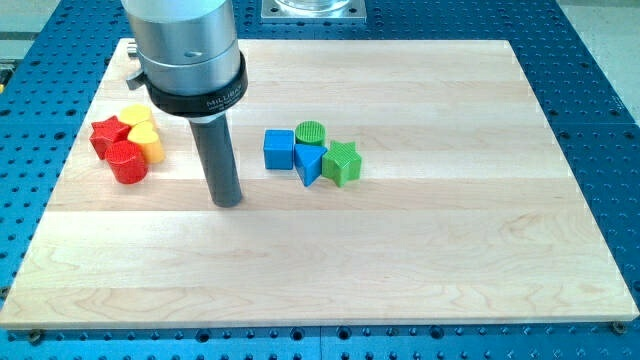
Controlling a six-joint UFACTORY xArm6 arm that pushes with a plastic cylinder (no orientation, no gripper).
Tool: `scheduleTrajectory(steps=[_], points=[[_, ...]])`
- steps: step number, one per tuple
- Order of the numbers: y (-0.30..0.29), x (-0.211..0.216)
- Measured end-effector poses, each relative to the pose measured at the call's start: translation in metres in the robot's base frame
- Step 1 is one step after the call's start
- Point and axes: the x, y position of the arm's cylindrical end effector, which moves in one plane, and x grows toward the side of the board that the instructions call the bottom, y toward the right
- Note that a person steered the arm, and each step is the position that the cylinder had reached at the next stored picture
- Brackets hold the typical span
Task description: Move your arm close to the red star
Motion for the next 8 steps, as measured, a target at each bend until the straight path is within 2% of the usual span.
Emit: scheduleTrajectory(steps=[5, 7, 8], points=[[-0.031, 0.005], [-0.076, 0.006], [-0.14, 0.012]])
